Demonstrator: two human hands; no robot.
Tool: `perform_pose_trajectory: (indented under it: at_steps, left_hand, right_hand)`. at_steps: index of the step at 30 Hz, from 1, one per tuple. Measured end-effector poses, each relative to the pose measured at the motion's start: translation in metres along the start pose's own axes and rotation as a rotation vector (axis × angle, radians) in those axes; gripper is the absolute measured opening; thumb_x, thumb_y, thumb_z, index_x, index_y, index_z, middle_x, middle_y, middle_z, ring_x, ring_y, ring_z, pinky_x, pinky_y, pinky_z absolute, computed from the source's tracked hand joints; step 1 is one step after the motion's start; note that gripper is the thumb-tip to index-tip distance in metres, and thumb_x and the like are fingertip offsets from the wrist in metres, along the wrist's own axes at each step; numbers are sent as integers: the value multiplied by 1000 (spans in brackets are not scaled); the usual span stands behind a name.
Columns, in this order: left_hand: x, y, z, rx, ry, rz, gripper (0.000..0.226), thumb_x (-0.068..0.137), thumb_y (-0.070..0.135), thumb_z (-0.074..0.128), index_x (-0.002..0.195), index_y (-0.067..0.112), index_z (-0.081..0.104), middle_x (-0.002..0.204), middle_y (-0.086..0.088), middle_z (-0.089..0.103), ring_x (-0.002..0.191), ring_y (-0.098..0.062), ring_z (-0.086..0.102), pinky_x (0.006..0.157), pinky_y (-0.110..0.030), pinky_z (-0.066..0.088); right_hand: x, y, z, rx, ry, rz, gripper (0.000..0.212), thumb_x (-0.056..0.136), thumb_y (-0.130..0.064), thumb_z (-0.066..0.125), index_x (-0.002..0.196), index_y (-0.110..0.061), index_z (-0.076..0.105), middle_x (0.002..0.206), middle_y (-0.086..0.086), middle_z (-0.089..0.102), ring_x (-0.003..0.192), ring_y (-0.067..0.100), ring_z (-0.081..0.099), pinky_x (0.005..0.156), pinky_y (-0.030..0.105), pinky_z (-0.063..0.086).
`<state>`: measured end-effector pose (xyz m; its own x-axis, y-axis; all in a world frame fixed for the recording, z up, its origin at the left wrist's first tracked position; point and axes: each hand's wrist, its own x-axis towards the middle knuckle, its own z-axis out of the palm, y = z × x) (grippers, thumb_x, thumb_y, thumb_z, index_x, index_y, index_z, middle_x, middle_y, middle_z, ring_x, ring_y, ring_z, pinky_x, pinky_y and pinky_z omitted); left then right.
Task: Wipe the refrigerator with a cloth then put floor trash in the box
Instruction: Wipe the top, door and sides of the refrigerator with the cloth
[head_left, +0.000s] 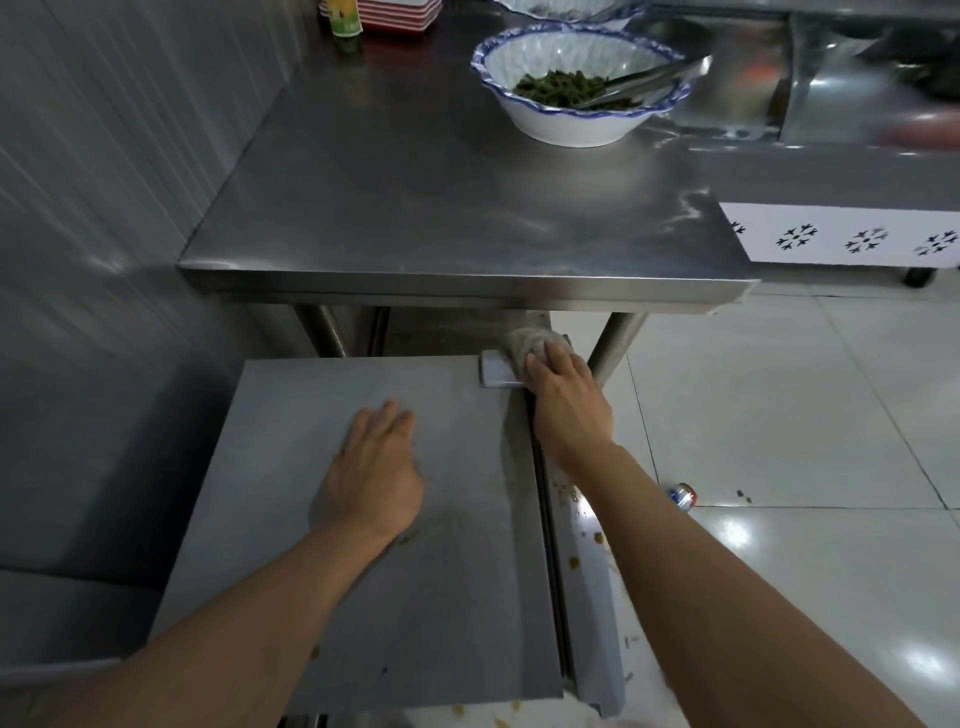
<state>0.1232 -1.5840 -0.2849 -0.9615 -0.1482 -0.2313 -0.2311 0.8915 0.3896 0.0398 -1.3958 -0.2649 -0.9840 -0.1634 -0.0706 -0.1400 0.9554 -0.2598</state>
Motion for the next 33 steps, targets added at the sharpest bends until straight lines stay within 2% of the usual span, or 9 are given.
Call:
perform_pose_trajectory:
  at_steps: [5, 11, 14, 17, 23, 28, 30, 33]
  left_hand:
    - [1, 1, -4, 11, -27, 7, 56, 95, 13, 31, 149, 20, 16, 159, 1, 4, 145, -21, 2, 118, -38, 8]
    - [-2, 1, -4, 28, -1, 13, 58, 94, 10, 32, 149, 20, 15, 159, 2, 4, 145, -21, 2, 118, -41, 14]
    - [-1, -1, -4, 29, -4, 23, 59, 93, 10, 31, 148, 21, 15, 158, 2, 5, 145, -20, 2, 117, -40, 14]
    - [-2, -2, -3, 40, -5, 23, 59, 93, 11, 31, 149, 22, 14, 158, 4, 3, 145, -19, 2, 117, -40, 14]
    - [-9, -16, -13, 0, -67, 70, 57, 96, 10, 30, 149, 19, 11, 159, 1, 1, 145, -17, 1, 117, -33, 5]
    - [-46, -72, -17, 61, 34, -26, 62, 92, 8, 36, 148, 18, 12, 158, -5, 3, 144, -23, 5, 116, -40, 17]
    - [-49, -83, -17, 38, 13, -15, 62, 92, 9, 36, 149, 19, 13, 158, -5, 1, 145, -22, 2, 117, -39, 14]
    - [-47, -86, -15, 9, 19, 15, 62, 92, 10, 36, 149, 21, 13, 158, -1, 1, 145, -20, 0, 117, -38, 12]
  right_hand:
    - [-20, -28, 11, 52, 17, 214, 63, 93, -14, 52, 147, -13, 21, 157, 9, 3, 143, 31, 10, 105, 45, 39]
    - [-45, -18, 18, 46, 3, 245, 58, 95, -17, 49, 146, -13, 22, 156, 8, 3, 142, 29, 12, 101, 43, 42]
    - [-31, -9, 14, 60, 35, 220, 59, 94, -12, 45, 146, -10, 19, 157, 10, -2, 144, 31, 4, 110, 42, 31]
    - [-34, 0, 15, 78, 23, 206, 69, 90, -6, 47, 149, -7, 11, 157, 12, -7, 145, 33, -1, 115, 43, 24]
    - [-79, 1, 27, -9, 29, 180, 65, 94, -17, 42, 150, -10, 10, 158, 9, -7, 146, 28, -6, 116, 38, 19]
    - [-80, -40, 36, 47, 21, 202, 58, 100, -21, 32, 151, -11, 7, 159, 4, -8, 146, 27, -10, 118, 39, 6]
    - [-82, -58, 40, 47, 18, 214, 59, 99, -20, 36, 150, -8, 9, 159, 6, -4, 146, 30, -5, 119, 42, 11]
    - [-83, -60, 36, 28, 12, 235, 60, 98, -19, 41, 149, -7, 12, 158, 7, 1, 145, 31, 3, 113, 44, 30]
